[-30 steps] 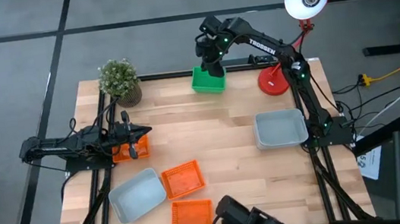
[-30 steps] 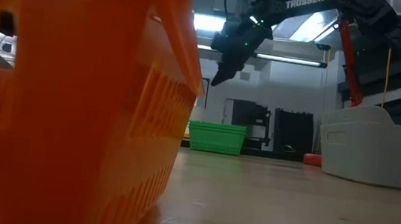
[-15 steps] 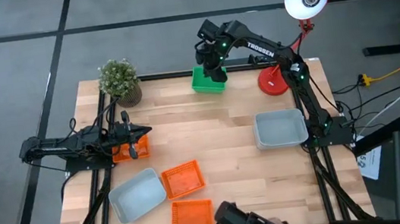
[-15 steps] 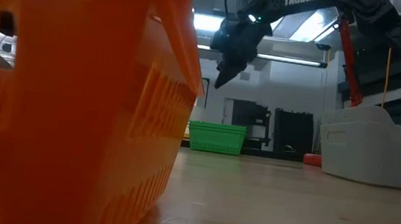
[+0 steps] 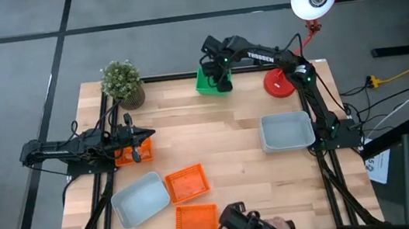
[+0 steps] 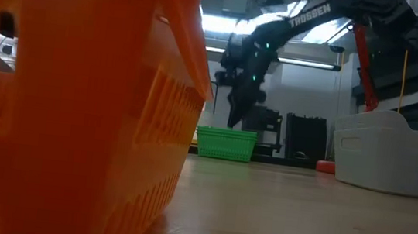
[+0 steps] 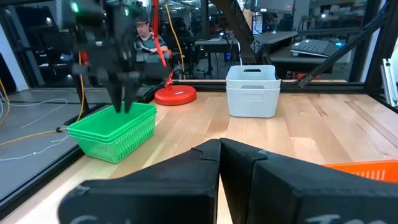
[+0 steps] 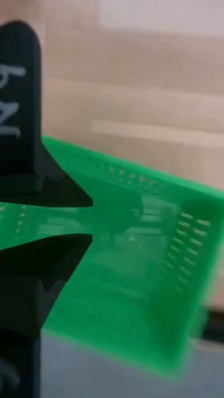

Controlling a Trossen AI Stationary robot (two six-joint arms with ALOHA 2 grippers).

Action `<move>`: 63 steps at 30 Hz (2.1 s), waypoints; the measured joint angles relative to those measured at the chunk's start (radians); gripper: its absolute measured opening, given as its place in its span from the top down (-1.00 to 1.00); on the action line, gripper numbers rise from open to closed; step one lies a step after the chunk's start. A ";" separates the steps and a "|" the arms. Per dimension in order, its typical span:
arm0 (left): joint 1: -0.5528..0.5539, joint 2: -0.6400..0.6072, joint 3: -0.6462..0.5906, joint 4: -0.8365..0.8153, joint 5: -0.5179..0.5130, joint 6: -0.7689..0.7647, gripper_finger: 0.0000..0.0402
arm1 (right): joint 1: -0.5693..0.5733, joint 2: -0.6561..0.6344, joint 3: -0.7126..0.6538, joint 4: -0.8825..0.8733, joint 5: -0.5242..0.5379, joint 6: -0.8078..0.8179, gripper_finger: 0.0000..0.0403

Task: Stack baskets by color
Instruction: Stack the bottom green bin onto the other green bins, then stack the center orange bin onto the top orange bin

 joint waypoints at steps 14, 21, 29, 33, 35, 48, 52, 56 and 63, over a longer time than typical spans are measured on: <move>0.000 0.000 0.000 0.000 0.000 0.000 1.00 | -0.034 0.000 -0.159 0.266 0.234 -0.023 0.61; 0.000 0.000 0.000 0.000 0.000 0.000 1.00 | -0.036 0.000 -0.159 0.291 0.235 -0.041 0.61; 0.000 0.000 0.000 0.000 0.000 0.000 1.00 | 0.007 -0.005 -0.085 0.147 0.227 0.113 0.61; 0.000 0.000 0.000 0.002 0.003 0.000 1.00 | 0.065 -0.033 0.016 0.024 0.220 0.229 0.61; 0.000 0.000 -0.001 0.003 0.011 -0.001 1.00 | 0.097 -0.047 0.076 -0.060 0.217 0.322 0.61; 0.000 0.000 -0.001 -0.001 0.107 -0.035 1.00 | 0.392 -0.335 -0.015 -0.323 0.224 0.594 0.70; 0.000 0.000 -0.001 0.000 0.109 -0.036 1.00 | 0.452 -0.484 -0.233 -0.207 0.220 0.637 0.72; 0.000 0.000 -0.001 0.000 0.113 -0.043 1.00 | 0.483 -0.586 -0.475 0.163 0.091 0.684 0.72; 0.000 0.000 0.001 0.008 0.193 -0.079 1.00 | 0.556 -0.578 -0.694 0.666 -0.084 0.692 0.72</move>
